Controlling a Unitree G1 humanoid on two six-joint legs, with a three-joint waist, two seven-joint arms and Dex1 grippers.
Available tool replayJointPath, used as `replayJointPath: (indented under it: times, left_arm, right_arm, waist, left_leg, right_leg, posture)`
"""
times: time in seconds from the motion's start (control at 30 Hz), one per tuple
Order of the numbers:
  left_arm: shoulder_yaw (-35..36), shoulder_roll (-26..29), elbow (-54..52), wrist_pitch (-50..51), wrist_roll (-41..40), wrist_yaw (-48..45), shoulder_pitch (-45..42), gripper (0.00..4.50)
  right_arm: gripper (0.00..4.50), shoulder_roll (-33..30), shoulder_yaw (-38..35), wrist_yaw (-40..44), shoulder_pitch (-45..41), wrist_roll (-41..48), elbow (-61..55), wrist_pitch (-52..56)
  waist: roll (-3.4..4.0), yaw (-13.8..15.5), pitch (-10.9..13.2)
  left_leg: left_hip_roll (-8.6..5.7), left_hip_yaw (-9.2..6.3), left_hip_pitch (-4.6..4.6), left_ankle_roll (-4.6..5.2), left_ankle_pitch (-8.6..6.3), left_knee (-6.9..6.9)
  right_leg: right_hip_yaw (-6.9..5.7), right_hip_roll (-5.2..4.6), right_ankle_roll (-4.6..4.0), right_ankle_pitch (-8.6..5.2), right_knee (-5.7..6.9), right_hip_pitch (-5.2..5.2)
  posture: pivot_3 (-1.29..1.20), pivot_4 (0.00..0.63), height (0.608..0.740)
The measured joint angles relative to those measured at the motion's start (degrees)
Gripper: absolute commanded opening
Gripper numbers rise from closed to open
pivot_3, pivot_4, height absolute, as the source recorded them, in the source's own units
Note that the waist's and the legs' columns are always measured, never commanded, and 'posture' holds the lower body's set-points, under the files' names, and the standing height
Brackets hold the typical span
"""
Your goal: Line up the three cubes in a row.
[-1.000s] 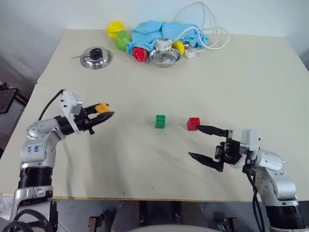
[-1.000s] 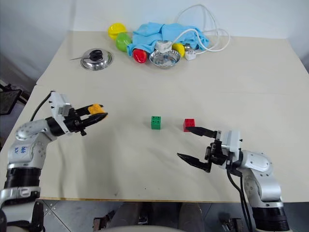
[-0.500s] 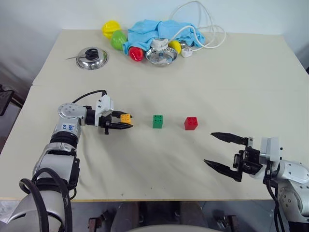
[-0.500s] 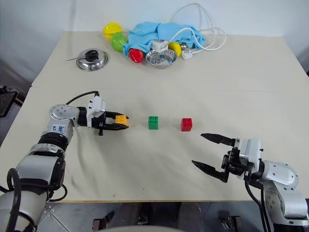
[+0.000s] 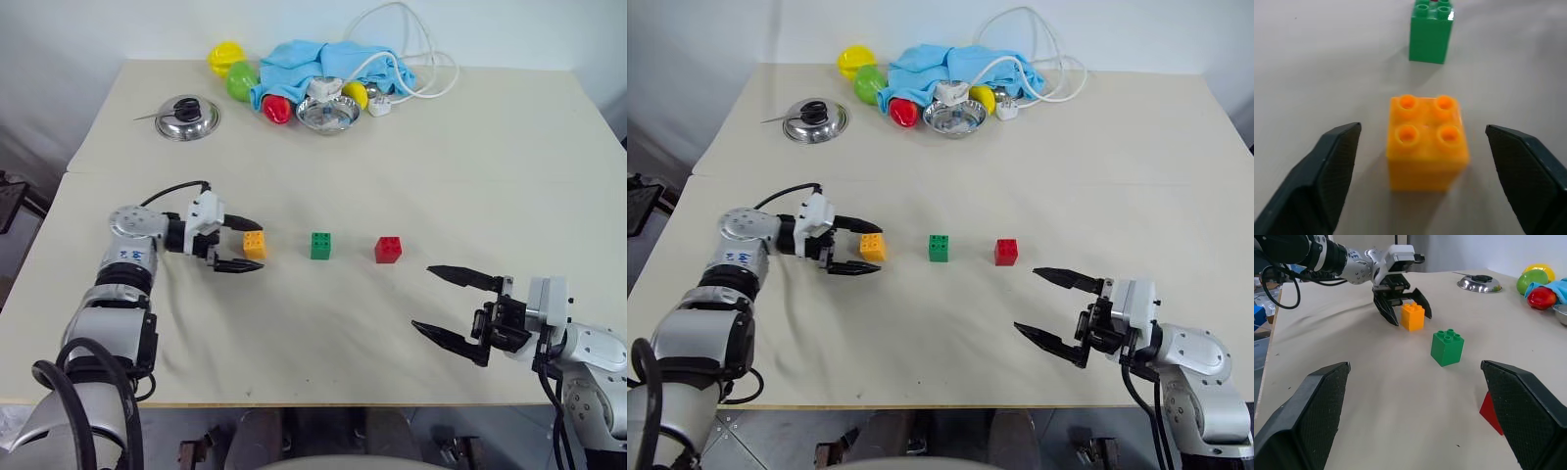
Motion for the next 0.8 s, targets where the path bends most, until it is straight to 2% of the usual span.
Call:
replayJointPath:
  times: [0.13,0.27,0.43,0.5,0.63,0.8]
  left_arm:
    - [4.3,5.5,-12.8,1.2,-5.3,0.0,12.3,4.18]
    - [10.0,10.3,-32.0,8.0,-10.7,2.5,30.8,4.18]
    - [19.3,10.7,-58.6,23.1,-22.1,10.9,48.5,4.18]
    - [21.3,9.2,-64.9,26.5,-24.5,14.6,51.8,4.18]
    - [22.0,6.6,-70.5,28.7,-25.6,19.1,55.1,4.18]
    - [22.1,6.4,-71.6,28.5,-25.5,21.4,55.3,4.18]
  right_arm:
    - [4.5,-0.7,-0.4,1.9,-0.6,0.7,0.8,0.0]
    - [4.5,-1.2,-2.3,4.4,-2.8,2.0,3.5,-0.7]
    - [4.5,-1.6,-3.0,6.9,-5.7,3.4,7.0,-0.9]
    - [4.5,-1.5,-2.8,7.5,-6.7,3.4,8.0,-0.9]
    - [4.5,-0.4,-1.9,7.6,-10.0,3.2,11.0,-1.1]
    - [4.5,0.1,-1.4,8.0,-12.7,2.2,14.9,-1.2]
  waist:
    - [0.01,-0.9,0.0]
    - [-0.01,-1.3,0.0]
    - [0.02,-0.1,0.0]
    - [0.08,0.2,0.1]
    - [0.12,-0.2,0.0]
    - [0.13,-0.3,0.0]
  left_leg:
    - [0.36,0.06,0.06,-0.01,0.0,-0.03]
    - [0.38,0.04,0.09,0.0,-0.01,0.02]
    - [0.36,-0.22,0.13,0.01,-0.02,0.05]
    - [0.34,-0.22,0.15,0.0,-0.02,0.04]
    - [0.36,-0.15,0.16,-0.02,-0.03,0.03]
    - [0.35,-0.03,0.15,-0.03,-0.02,0.01]
  right_leg:
    - [-0.02,-0.03,-0.01,0.0,0.05,-0.01]
    - [0.0,-0.08,-0.01,0.0,0.07,0.02]
    - [-0.02,-0.27,-0.03,-0.01,0.07,0.14]
    - [-0.04,-0.29,-0.04,-0.01,0.05,0.16]
    - [-0.05,-0.2,-0.04,-0.01,0.07,0.14]
    - [-0.02,-0.18,-0.05,-0.01,0.09,0.08]
  posture:
    - [0.0,0.15,0.74]
    - [0.0,0.15,0.74]
    - [0.0,0.15,0.74]
    - [0.0,0.15,0.74]
    - [0.0,0.15,0.74]
    - [0.0,0.15,0.74]
